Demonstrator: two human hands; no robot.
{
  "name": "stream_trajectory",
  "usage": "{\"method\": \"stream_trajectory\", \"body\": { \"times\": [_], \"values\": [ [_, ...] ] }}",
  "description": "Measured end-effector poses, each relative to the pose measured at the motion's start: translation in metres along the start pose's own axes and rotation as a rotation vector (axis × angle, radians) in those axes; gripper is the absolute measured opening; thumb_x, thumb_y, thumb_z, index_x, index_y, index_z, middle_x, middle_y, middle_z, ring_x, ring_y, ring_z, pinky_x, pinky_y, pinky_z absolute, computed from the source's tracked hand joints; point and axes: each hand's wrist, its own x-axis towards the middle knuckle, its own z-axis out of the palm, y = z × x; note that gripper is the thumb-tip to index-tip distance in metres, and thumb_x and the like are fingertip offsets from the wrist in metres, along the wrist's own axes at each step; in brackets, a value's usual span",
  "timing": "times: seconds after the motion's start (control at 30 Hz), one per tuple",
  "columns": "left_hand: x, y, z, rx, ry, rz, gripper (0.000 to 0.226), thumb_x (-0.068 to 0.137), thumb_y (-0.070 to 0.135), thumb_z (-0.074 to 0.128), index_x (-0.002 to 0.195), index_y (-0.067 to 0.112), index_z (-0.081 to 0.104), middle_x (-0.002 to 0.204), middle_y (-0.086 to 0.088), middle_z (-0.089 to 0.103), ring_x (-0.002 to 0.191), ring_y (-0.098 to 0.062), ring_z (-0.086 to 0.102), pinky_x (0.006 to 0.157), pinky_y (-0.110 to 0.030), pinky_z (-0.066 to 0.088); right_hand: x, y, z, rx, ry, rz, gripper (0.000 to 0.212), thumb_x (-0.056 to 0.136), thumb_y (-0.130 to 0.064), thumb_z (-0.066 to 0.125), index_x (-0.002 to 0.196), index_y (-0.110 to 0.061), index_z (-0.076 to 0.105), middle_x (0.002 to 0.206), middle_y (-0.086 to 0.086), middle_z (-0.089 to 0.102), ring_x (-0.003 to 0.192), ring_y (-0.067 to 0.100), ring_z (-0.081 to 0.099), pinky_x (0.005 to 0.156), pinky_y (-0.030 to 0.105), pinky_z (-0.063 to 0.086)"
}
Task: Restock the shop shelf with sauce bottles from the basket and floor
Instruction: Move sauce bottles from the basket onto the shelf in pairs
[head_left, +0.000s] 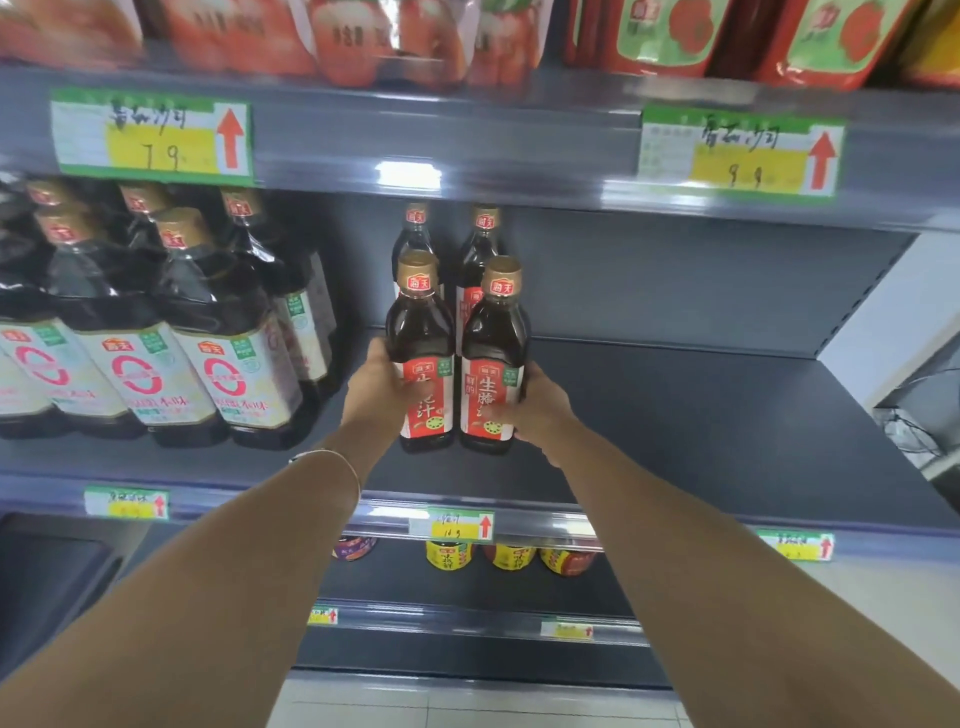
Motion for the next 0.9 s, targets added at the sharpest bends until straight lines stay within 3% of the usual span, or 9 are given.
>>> {"method": "stream_trajectory", "body": {
  "times": [0.13, 0.23, 0.4, 0.57, 0.67, 0.77, 0.9],
  "values": [
    [0.017, -0.005, -0.005, 0.005, -0.004, 0.02, 0.041, 0.081, 0.009, 0.066, 0.115, 0.01, 0.042, 0.097, -0.005, 0.061, 0.09, -0.023, 0.06, 0.085, -0.038, 0.05, 0.014, 0.0, 0.002, -0.02, 0.056, -0.052, 0.055, 0.072, -0.02, 0.079, 0.118, -0.022, 0.048, 0.109, -0.004, 0.064, 0.104, 0.021, 0.062, 0.084, 0.034, 0.05],
    [0.033, -0.008, -0.007, 0.025, -0.038, 0.027, 0.045, 0.082, 0.011, 0.066, 0.118, 0.009, 0.039, 0.099, -0.006, 0.061, 0.091, -0.023, 0.06, 0.083, -0.039, 0.05, 0.025, -0.001, 0.003, -0.011, 0.051, -0.068, 0.055, 0.072, -0.021, 0.078, 0.118, -0.021, 0.049, 0.109, -0.003, 0.065, 0.103, 0.021, 0.063, 0.088, 0.037, 0.053],
    [0.054, -0.014, -0.008, 0.044, -0.06, 0.06, 0.042, 0.084, 0.014, 0.064, 0.118, 0.014, 0.039, 0.089, 0.007, 0.057, 0.075, -0.005, 0.054, 0.063, -0.017, 0.041, 0.043, -0.001, 0.003, -0.004, 0.026, -0.098, 0.055, 0.073, -0.022, 0.077, 0.121, -0.021, 0.05, 0.112, -0.003, 0.065, 0.104, 0.019, 0.062, 0.088, 0.037, 0.053],
    [0.063, -0.013, -0.006, -0.021, -0.113, 0.073, 0.043, 0.085, 0.009, 0.06, 0.124, 0.014, 0.04, 0.102, 0.002, 0.058, 0.097, -0.016, 0.056, 0.087, -0.032, 0.045, 0.054, -0.002, 0.004, 0.001, -0.002, -0.095, 0.057, 0.074, -0.022, 0.078, 0.123, -0.022, 0.05, 0.117, -0.002, 0.064, 0.109, 0.021, 0.061, 0.093, 0.041, 0.051],
    [0.06, -0.012, -0.001, -0.047, -0.098, 0.07, 0.055, 0.086, 0.009, 0.059, 0.133, 0.019, 0.032, 0.106, 0.004, 0.056, 0.102, -0.016, 0.055, 0.089, -0.032, 0.043, 0.055, -0.001, 0.004, 0.009, -0.005, -0.098, 0.058, 0.073, -0.022, 0.078, 0.123, -0.023, 0.05, 0.118, -0.002, 0.064, 0.109, 0.02, 0.061, 0.091, 0.035, 0.05],
    [0.057, -0.01, 0.004, -0.128, -0.059, 0.039, 0.085, 0.078, 0.009, 0.069, 0.142, 0.024, 0.015, 0.115, 0.004, 0.053, 0.104, -0.013, 0.052, 0.09, -0.033, 0.044, 0.054, -0.001, 0.003, 0.018, -0.005, -0.11, 0.058, 0.073, -0.023, 0.078, 0.123, -0.024, 0.05, 0.118, -0.004, 0.064, 0.109, 0.018, 0.06, 0.084, 0.027, 0.044],
    [0.052, -0.01, 0.012, -0.128, 0.029, 0.073, 0.089, 0.071, 0.016, 0.076, 0.138, 0.028, 0.019, 0.112, 0.007, 0.053, 0.099, -0.011, 0.053, 0.082, -0.026, 0.044, 0.053, 0.0, 0.005, 0.031, 0.004, -0.11, 0.058, 0.073, -0.022, 0.078, 0.124, -0.023, 0.049, 0.118, -0.003, 0.064, 0.109, 0.017, 0.06, 0.081, 0.025, 0.043]
  ]
}}
